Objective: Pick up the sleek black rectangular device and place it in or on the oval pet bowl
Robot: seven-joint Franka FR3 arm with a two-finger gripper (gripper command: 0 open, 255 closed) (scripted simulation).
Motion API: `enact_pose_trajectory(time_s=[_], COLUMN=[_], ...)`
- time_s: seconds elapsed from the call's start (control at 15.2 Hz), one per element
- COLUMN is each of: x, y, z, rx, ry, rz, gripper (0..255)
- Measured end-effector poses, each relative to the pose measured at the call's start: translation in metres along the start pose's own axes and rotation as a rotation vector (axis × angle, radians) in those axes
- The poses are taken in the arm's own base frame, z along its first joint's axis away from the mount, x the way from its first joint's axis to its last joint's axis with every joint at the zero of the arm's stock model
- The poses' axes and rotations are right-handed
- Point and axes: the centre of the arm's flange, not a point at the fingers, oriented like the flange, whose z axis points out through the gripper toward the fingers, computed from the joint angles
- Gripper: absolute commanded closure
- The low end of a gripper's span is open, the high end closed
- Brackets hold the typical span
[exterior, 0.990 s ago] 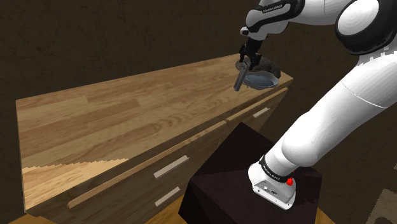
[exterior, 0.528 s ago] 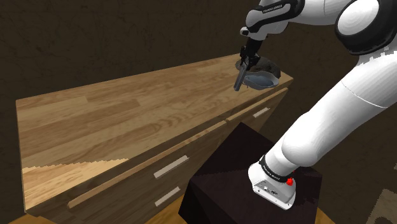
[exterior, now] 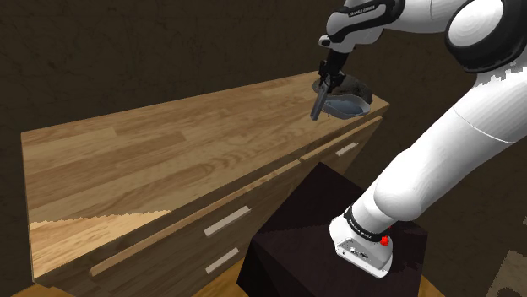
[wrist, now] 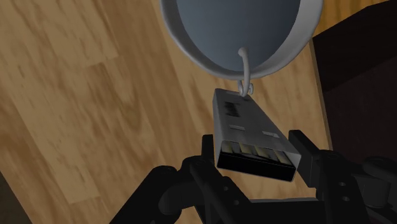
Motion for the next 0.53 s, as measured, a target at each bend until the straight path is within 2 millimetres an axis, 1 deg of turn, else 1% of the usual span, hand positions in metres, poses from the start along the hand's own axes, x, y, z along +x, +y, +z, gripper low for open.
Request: enact_pose_trajectory(time_s=[0.26,0.53], x=[0.000,-0.003], y=[0.000,0.000], z=[-0.017,-0.040], rx=[0.000,0.000], ry=[0.000,0.000], rz=[0.000,0.000], gripper=[255,255])
